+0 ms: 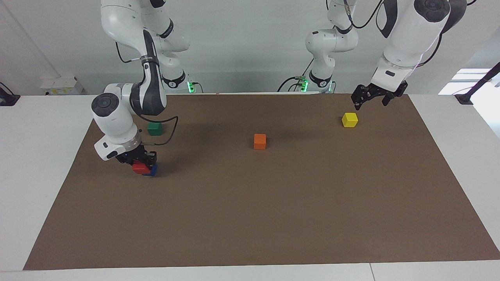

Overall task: Transfer red block to right arm and stack on blue block
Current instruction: 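Lower the red cube onto the blue cube with the right gripper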

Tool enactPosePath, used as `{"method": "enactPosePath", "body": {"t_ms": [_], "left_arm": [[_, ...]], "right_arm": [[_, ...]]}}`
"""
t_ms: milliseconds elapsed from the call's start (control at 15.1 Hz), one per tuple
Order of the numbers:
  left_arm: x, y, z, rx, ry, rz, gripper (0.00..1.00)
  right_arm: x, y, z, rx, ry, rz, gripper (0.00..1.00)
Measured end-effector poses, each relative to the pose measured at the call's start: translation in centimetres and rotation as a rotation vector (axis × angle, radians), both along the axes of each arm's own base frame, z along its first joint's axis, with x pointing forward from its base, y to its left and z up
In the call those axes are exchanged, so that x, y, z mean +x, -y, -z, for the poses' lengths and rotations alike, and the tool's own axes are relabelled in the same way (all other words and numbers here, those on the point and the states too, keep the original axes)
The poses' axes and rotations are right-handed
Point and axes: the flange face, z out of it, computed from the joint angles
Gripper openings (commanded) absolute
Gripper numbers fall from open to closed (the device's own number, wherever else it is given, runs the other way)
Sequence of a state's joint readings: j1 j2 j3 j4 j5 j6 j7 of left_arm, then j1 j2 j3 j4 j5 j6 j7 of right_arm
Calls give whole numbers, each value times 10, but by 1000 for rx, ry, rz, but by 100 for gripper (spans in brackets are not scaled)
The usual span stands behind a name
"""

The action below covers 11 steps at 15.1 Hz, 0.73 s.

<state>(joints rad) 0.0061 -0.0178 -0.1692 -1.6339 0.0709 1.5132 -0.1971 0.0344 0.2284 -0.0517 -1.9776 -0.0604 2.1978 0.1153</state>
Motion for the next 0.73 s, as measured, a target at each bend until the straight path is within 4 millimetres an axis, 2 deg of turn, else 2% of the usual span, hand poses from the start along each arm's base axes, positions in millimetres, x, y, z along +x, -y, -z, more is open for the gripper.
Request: {"method": "enactPosePath", "body": {"t_ms": [265, 397, 728], "left_arm": [[1, 0, -1, -11, 10, -2, 100], [6, 1, -4, -77, 45, -16, 100], [9, 1, -4, -105, 58, -22, 100]], "right_arm": [[-3, 1, 4, -1, -7, 92, 0], [-5, 0, 4, -3, -15, 136, 0], [-6, -1, 2, -3, -15, 153, 0]]}}
